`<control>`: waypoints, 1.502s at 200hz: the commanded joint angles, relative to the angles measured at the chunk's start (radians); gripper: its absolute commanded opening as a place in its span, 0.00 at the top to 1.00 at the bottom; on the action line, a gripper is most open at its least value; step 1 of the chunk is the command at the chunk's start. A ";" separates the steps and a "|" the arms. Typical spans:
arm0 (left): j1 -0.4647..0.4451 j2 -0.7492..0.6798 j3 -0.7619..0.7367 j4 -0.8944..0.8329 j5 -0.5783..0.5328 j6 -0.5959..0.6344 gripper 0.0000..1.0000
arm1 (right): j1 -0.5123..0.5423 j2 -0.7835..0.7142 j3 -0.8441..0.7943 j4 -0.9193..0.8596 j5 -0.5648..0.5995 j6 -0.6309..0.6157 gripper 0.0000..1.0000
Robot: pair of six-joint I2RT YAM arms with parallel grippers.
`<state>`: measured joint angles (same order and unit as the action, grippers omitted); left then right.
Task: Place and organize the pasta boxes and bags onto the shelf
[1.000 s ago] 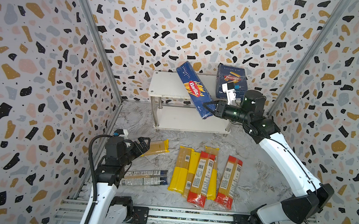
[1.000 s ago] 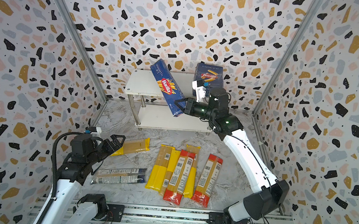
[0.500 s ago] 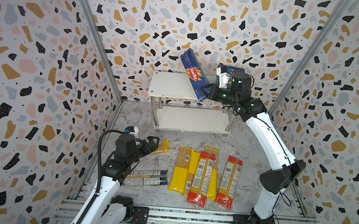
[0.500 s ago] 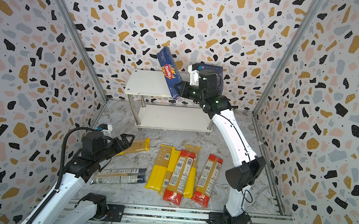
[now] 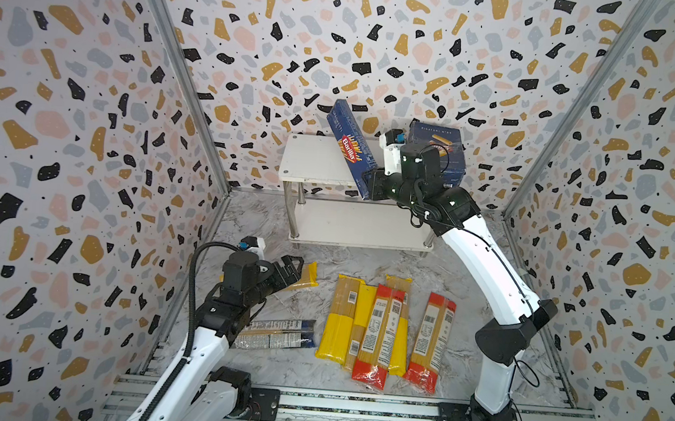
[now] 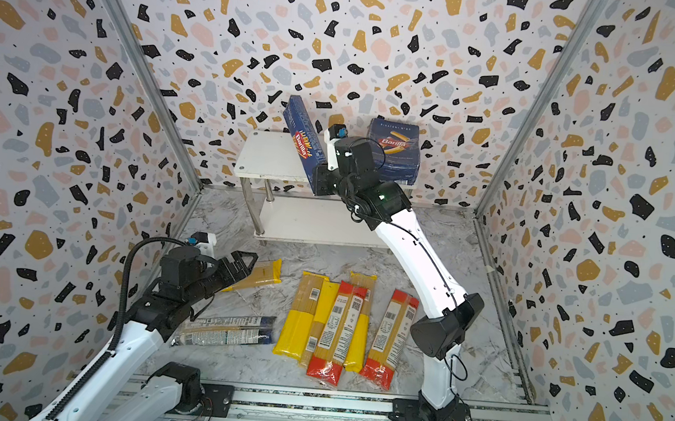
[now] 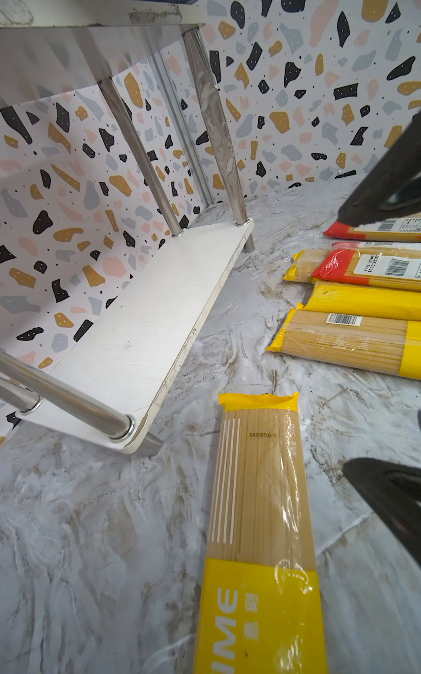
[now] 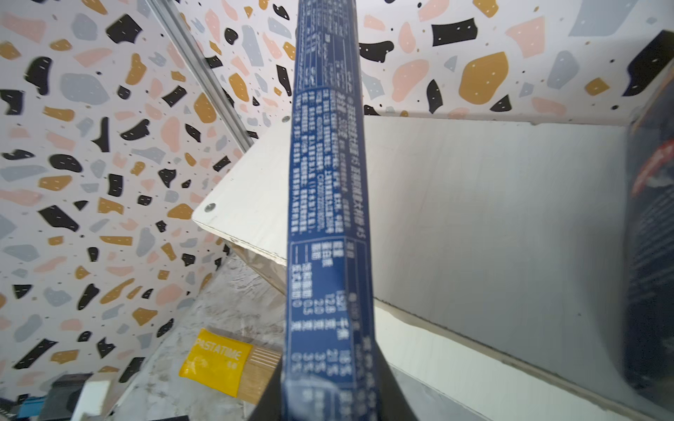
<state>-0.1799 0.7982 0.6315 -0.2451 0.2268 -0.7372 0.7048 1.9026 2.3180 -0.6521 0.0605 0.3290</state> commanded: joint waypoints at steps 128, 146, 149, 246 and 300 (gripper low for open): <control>-0.005 0.033 -0.034 0.055 0.009 0.020 0.00 | 0.151 0.116 0.200 0.220 0.797 -0.466 0.95; -0.005 0.035 -0.035 0.052 0.009 0.021 0.01 | 0.159 0.134 0.211 0.225 0.844 -0.484 0.94; -0.005 0.036 -0.035 0.052 0.009 0.023 0.00 | 0.158 0.132 0.211 0.223 0.844 -0.484 0.94; -0.006 0.029 -0.025 0.036 0.009 0.024 0.00 | 0.021 0.096 0.204 0.058 0.654 -0.281 0.90; -0.010 0.024 -0.023 0.036 0.000 0.000 0.00 | -0.034 0.084 0.205 -0.005 0.535 -0.219 0.79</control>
<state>-0.1810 0.8360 0.6044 -0.2306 0.2268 -0.7258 0.6933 2.0636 2.4695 -0.6899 0.6491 0.0414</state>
